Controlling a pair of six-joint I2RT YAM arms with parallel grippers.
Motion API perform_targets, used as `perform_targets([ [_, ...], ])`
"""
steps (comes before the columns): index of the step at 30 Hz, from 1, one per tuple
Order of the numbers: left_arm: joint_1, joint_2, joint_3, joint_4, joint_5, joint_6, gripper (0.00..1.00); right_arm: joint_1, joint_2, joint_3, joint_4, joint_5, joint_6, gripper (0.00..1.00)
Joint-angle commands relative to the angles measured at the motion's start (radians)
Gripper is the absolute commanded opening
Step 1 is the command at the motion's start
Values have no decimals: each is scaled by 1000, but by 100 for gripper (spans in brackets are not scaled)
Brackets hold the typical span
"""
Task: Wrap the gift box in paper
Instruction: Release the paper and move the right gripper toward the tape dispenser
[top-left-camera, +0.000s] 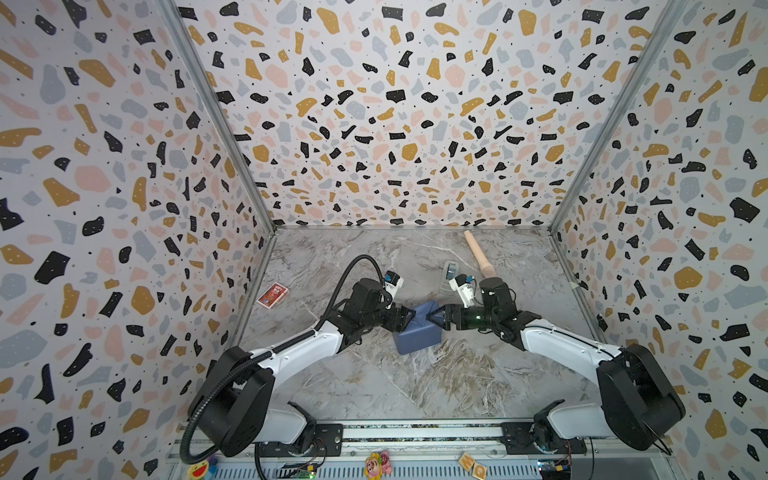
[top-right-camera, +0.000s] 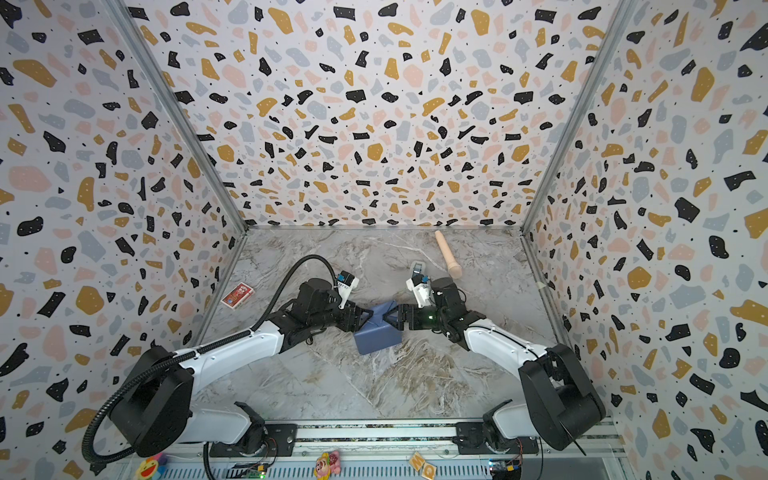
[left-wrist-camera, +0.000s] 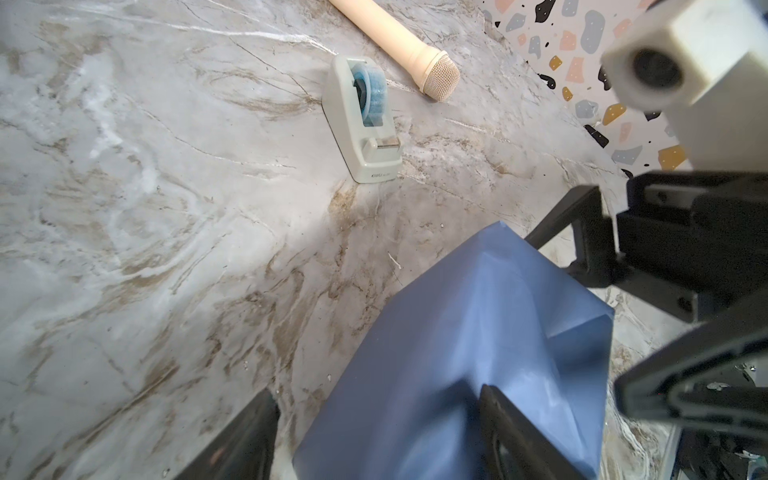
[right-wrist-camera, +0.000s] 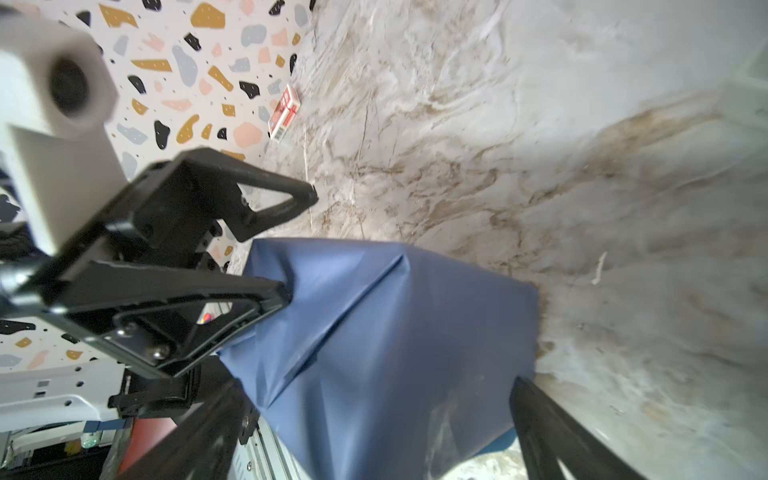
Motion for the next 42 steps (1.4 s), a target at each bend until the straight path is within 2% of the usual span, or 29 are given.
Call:
perform_targets([
  [1, 0, 16, -20, -177, -17, 42, 75, -57, -51, 59, -22, -44, -10, 99],
  [9, -2, 21, -23, -172, -5, 45, 74, -210, 32, 118, -62, -1, -5, 100],
  [11, -2, 22, -20, -174, -1, 44, 75, -227, 80, 144, -44, -2, 8, 97],
  [15, -2, 22, -23, -165, -3, 39, 74, -231, 204, 235, -71, 3, -4, 90],
  [25, -2, 16, -16, -164, 0, 43, 74, -248, 445, 374, 6, -26, 4, 69],
  [30, -2, 19, -12, -164, 8, 43, 74, -258, 528, 406, 69, -42, 24, 65],
  [42, -2, 3, -13, -166, 17, 47, 73, -273, 629, 441, 87, -77, 37, 59],
])
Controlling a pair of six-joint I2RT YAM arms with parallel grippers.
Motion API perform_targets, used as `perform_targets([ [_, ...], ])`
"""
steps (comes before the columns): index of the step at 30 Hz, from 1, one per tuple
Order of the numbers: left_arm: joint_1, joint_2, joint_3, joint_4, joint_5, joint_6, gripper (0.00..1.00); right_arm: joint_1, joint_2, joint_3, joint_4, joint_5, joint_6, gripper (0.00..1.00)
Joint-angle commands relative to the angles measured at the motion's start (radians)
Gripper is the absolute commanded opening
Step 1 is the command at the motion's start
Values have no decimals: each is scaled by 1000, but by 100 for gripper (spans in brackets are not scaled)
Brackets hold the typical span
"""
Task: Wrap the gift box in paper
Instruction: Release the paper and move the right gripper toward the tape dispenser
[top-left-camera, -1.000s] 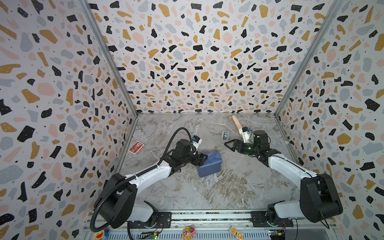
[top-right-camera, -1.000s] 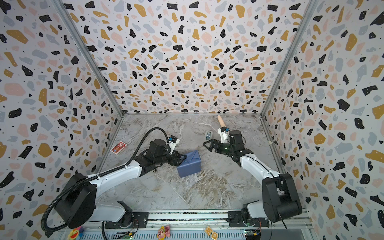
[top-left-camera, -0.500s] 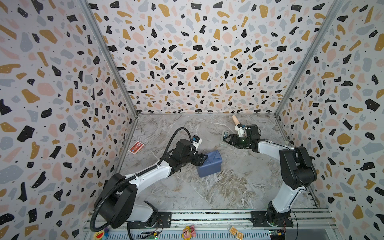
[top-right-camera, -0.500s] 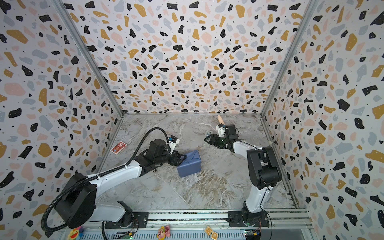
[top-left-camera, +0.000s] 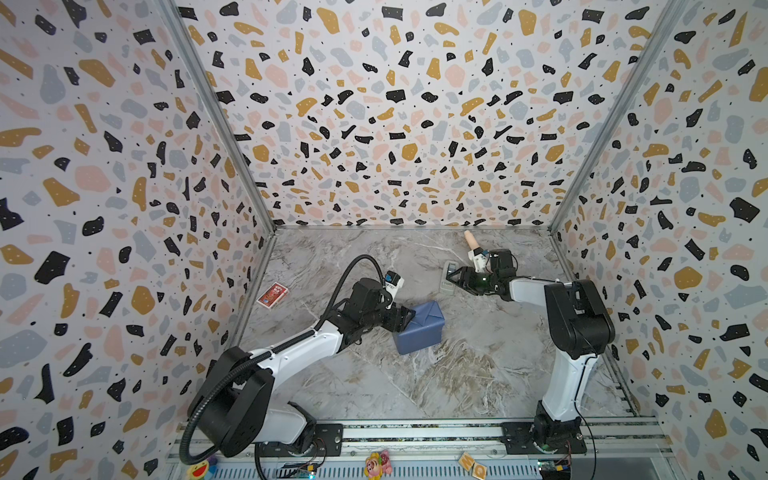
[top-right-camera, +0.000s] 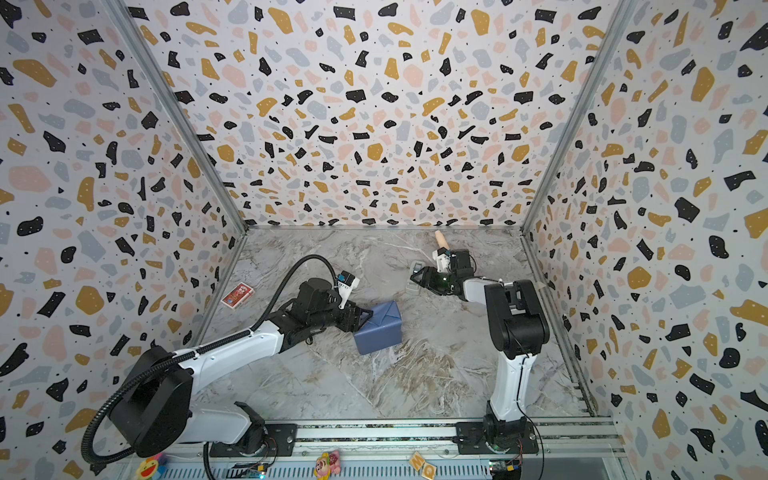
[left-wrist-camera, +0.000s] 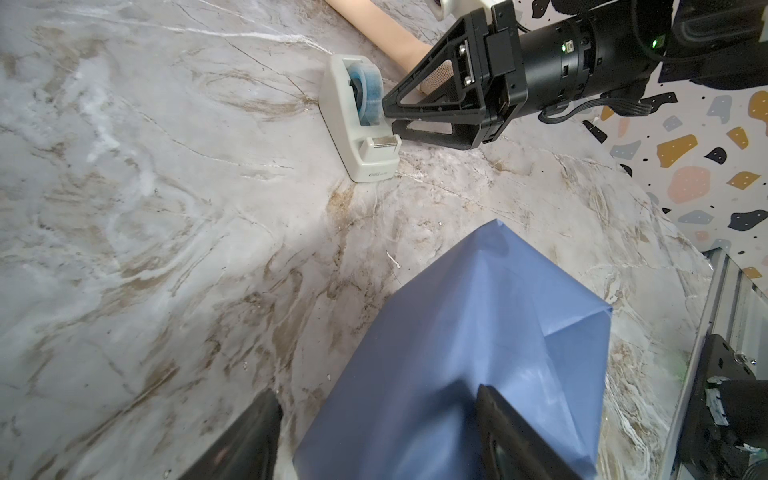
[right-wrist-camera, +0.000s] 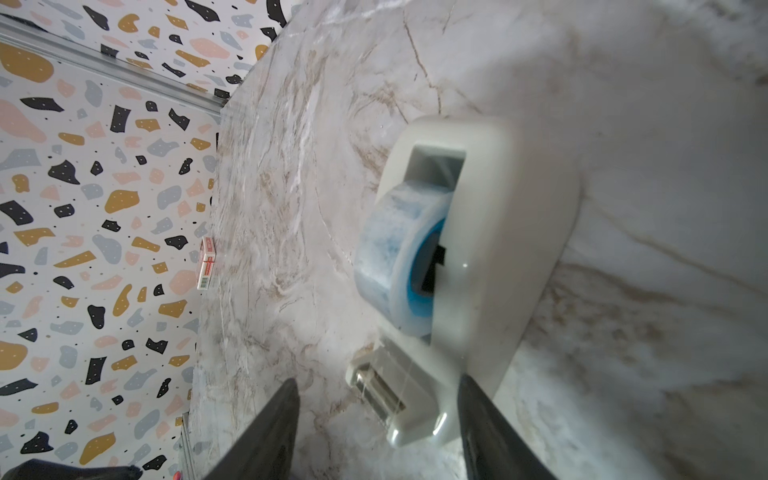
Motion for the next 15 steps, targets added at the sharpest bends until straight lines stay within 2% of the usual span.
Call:
perform_targets([
  [1, -2, 6, -17, -156, 4, 35, 73, -3, 25, 32, 15, -38, 18, 58],
  [6, -2, 4, -18, -155, 3, 34, 73, -4, 33, 26, 27, -73, 35, 50],
  [11, -2, 2, -18, -156, 6, 35, 73, -17, -26, 31, -24, -7, 8, 55],
  [15, -2, 3, -22, -152, 7, 35, 73, -17, -74, 30, -41, 4, 2, 58],
])
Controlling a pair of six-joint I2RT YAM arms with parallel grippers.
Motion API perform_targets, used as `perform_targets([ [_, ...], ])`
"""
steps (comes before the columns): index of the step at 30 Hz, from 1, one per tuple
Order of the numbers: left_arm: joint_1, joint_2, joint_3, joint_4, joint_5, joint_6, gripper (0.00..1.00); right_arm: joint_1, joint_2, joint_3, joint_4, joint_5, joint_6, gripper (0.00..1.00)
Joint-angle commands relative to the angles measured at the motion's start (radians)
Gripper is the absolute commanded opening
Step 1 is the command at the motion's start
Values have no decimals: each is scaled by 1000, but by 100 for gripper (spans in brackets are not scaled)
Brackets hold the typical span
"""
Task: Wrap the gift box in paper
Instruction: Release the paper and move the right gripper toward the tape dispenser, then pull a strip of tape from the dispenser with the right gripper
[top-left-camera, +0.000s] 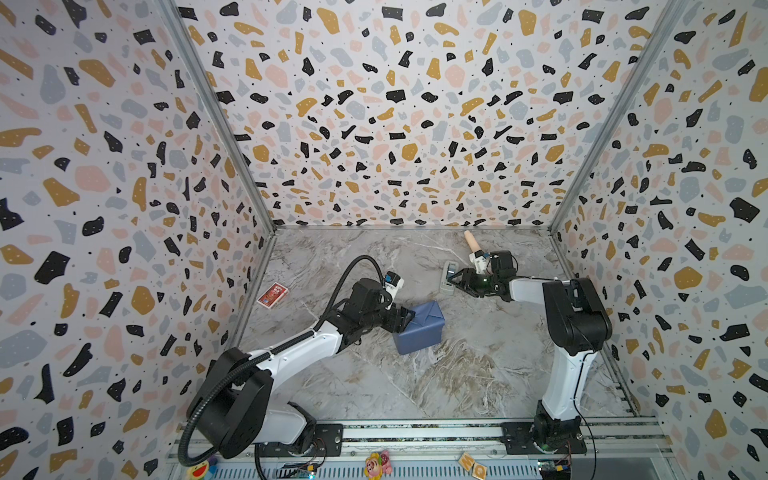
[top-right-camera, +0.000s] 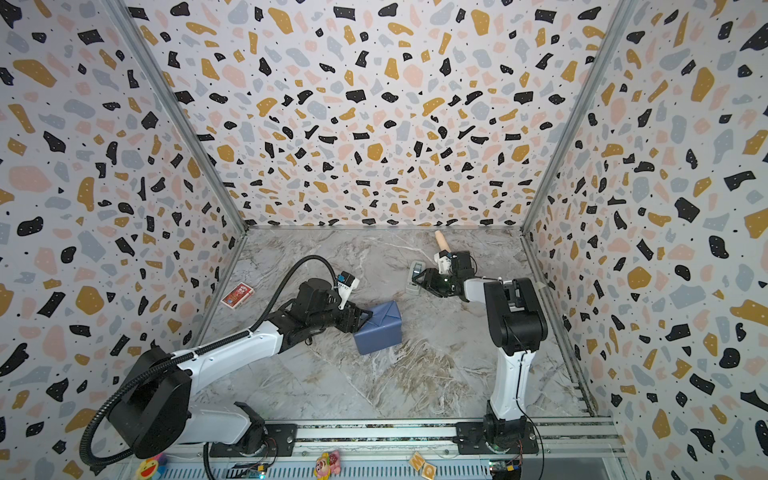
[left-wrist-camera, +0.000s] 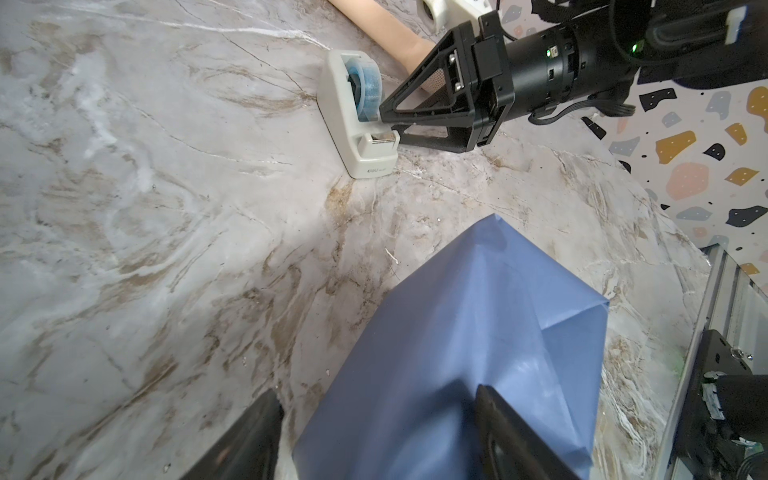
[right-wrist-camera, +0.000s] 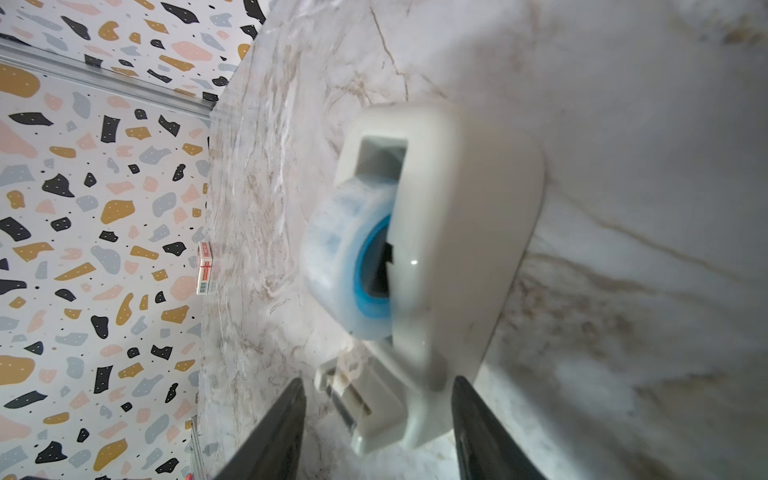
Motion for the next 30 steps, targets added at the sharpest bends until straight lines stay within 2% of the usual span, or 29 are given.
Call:
perform_targets([
  [1, -2, 7, -22, -140, 2, 33, 73, -2, -78, 26, -26, 11, -15, 58],
  [17, -2, 8, -15, -144, 5, 35, 72, -2, 24, 76, -11, -55, 17, 49],
  [30, -2, 4, -18, -140, 10, 35, 72, -3, 83, 55, 11, -125, 130, 44],
])
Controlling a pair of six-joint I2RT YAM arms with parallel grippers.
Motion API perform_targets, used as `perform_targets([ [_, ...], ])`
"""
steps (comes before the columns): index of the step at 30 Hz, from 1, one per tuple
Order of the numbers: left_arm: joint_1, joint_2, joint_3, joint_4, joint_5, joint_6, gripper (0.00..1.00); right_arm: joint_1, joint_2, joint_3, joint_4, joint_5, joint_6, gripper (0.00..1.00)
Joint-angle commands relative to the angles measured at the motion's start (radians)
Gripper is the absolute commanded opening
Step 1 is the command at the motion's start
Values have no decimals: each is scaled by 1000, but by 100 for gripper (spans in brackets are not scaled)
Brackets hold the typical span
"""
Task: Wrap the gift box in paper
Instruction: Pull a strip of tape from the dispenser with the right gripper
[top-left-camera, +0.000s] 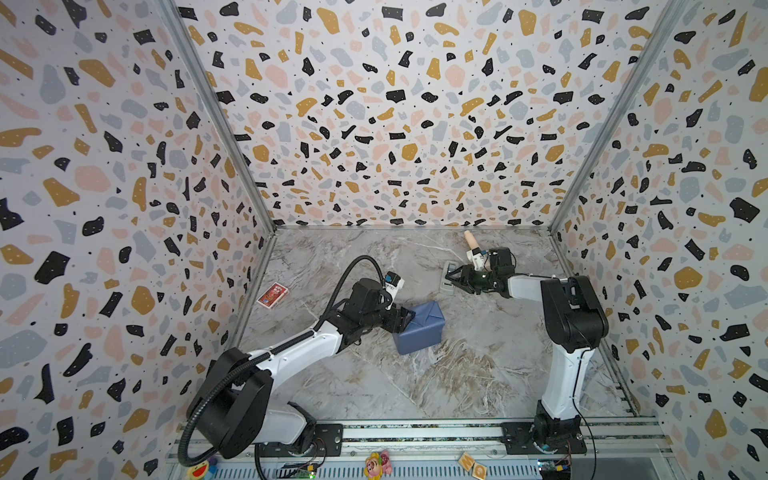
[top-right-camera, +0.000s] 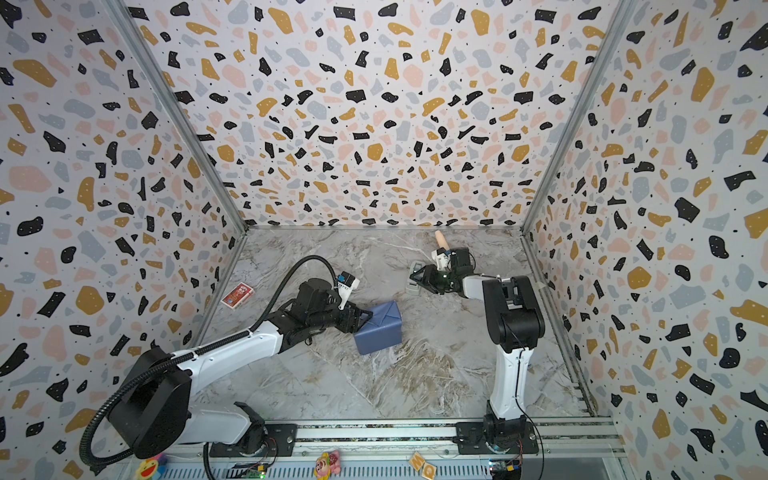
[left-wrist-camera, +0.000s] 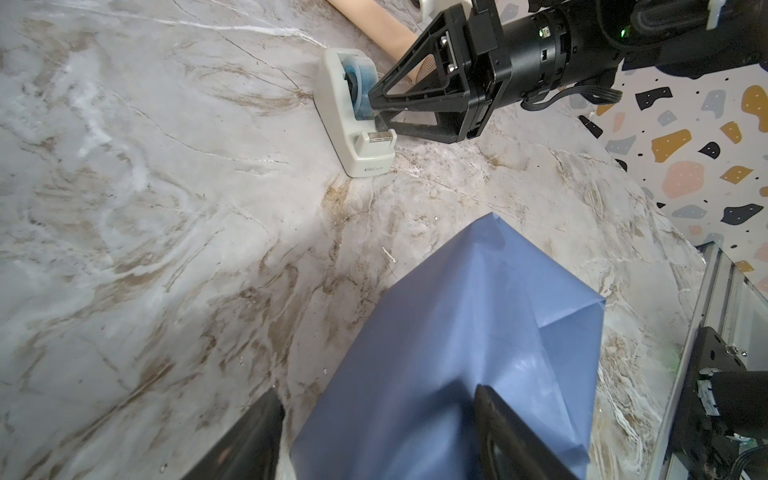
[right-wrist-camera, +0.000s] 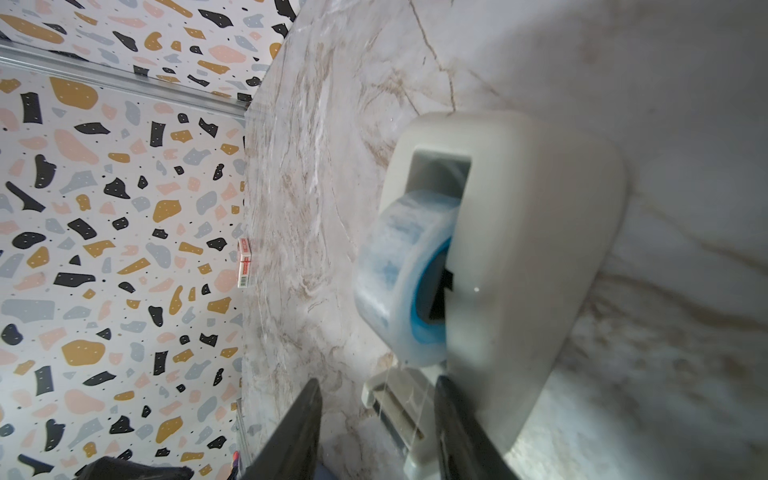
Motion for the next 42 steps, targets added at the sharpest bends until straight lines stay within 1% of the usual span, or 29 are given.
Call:
perform_targets([
  [1, -2, 4, -18, -139, 3, 37, 72, -3, 21, 0, 0, -22, 53, 44],
  [5, -2, -1, -20, -137, 4, 36, 72, -3, 27, -18, 19, -33, 83, 42],
  [11, -2, -3, -18, -137, 5, 37, 72, -9, 53, -49, 112, -72, 164, 38],
  [16, -2, -5, -20, -134, 8, 37, 72, -10, 72, -52, 148, -93, 184, 35],
  [27, -2, -6, -23, -135, 6, 37, 72, -12, 94, -58, 216, -123, 224, 21],
  [42, -2, -1, -23, -137, 4, 36, 72, -21, 92, -80, 372, -173, 346, 1],
])
